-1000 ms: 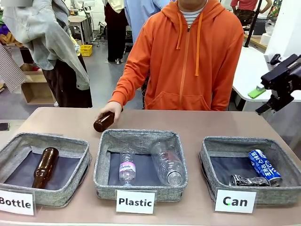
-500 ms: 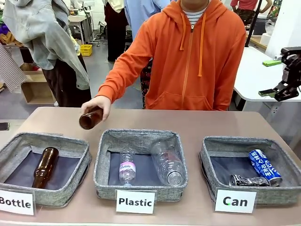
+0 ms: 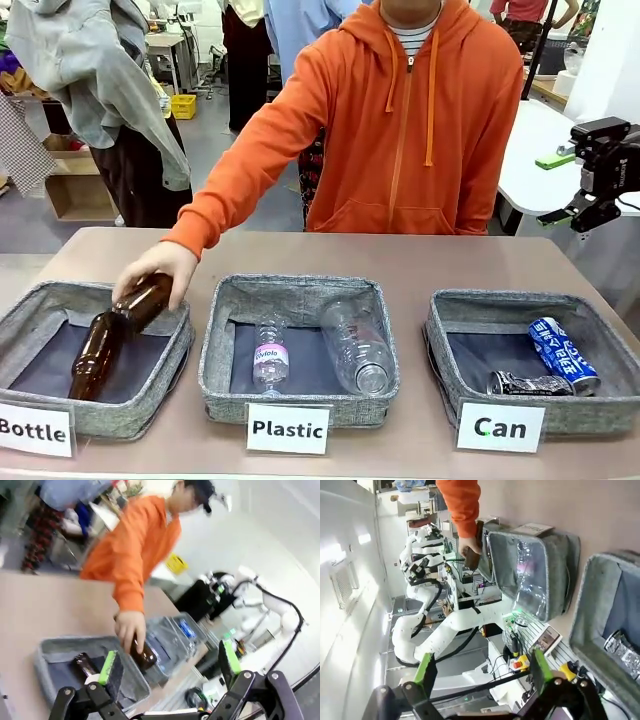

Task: Sort the can waste into the basket.
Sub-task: Pick up the can waste from the table and place it in the right Fabric basket.

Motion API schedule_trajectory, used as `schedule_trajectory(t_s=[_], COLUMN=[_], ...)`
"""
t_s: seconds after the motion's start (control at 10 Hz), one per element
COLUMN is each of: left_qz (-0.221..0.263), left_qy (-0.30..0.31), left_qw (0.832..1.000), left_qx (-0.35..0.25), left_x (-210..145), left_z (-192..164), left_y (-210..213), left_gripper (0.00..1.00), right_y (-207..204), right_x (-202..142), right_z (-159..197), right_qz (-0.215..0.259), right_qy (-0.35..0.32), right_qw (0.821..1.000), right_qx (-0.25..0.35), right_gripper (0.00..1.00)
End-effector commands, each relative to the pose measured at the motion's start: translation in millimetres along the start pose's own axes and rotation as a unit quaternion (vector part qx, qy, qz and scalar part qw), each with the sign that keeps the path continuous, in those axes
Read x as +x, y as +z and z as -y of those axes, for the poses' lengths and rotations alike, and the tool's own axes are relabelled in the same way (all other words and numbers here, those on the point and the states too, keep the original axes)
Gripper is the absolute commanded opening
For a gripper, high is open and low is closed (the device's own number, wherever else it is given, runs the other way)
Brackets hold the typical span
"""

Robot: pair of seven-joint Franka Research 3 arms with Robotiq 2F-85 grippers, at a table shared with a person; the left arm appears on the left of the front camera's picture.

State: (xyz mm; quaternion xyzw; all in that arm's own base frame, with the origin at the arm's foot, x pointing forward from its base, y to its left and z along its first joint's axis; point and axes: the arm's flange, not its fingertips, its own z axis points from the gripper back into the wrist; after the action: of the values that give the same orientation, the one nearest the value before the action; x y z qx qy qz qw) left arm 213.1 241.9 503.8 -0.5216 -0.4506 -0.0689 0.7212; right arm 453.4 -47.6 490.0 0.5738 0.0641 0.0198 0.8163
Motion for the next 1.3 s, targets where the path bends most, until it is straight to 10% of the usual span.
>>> schedule_trajectory(t_s=[0.0,0.2,0.6,0.9,1.2], left_qz=[0.065,0.152,0.161,0.106,-0.076], left_qy=[0.001,0.007,0.018,0.013,-0.019], left_qw=[0.997,0.988,0.986,0.994,0.997], left_qx=[0.033,0.039,0.025,0.021,-0.015], left_x=[-7.8,-27.3,-32.7,-14.6,14.4], left_z=[3.7,4.4,-11.6,-16.5,-18.3], left_y=[31.6,75.3,86.3,57.8,-67.9], left_gripper=[1.0,1.0,1.0,1.0,1.0], right_y=[7.5,7.5,7.5,7.5,7.5], right_x=[0.8,0.8,0.8,0.8,0.8], right_z=[-0.6,-0.6,-0.6,-0.6,-0.6], right_qz=[-0.006,-0.006,-0.006,-0.006,-0.006], right_qy=[0.013,0.013,0.013,0.013,0.013], right_qw=[1.0,1.0,1.0,1.0,1.0], right_qx=[0.0,0.0,0.0,0.0,0.0], right_gripper=[1.0,1.0,1.0,1.0,1.0])
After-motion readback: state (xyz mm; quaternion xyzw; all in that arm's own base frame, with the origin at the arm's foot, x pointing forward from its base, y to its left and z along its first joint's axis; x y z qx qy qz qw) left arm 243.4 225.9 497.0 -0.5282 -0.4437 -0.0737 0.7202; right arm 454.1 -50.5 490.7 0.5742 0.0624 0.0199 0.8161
